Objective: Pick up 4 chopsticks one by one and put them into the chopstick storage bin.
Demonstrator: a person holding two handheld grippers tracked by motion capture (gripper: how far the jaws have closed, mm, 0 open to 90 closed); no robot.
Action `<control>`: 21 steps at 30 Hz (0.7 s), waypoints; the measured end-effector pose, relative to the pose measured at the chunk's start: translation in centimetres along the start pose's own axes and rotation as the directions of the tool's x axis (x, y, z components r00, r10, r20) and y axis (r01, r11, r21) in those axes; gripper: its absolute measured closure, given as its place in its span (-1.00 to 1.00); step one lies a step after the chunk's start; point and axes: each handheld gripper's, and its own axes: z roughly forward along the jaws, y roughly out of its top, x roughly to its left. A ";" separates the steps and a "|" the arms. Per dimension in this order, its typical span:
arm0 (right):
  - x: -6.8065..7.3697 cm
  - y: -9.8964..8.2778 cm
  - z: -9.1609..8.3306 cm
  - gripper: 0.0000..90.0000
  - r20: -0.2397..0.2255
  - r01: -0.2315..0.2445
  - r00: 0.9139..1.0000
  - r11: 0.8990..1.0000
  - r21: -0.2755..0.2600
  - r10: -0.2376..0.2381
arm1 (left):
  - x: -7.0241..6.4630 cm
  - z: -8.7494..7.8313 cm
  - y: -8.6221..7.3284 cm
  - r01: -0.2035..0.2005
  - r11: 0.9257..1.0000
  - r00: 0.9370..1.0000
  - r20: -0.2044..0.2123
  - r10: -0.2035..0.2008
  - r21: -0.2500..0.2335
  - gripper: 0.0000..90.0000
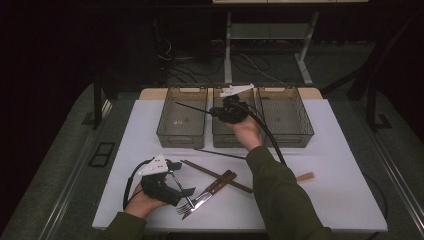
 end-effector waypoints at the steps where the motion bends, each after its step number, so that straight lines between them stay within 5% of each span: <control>1: 0.1 0.2 0.3 0.90 0.001 0.006 1.000 1.000 0.006 -0.006 | 0.0 0.0 0.0 0.000 1.000 1.000 0.000 0.000 -0.001 -1.00; 21: 0.6 1.8 4.8 0.90 0.061 -0.009 0.998 1.000 0.027 0.008 | 0.0 0.0 0.1 -0.008 1.000 1.000 0.013 0.008 -0.005 -1.00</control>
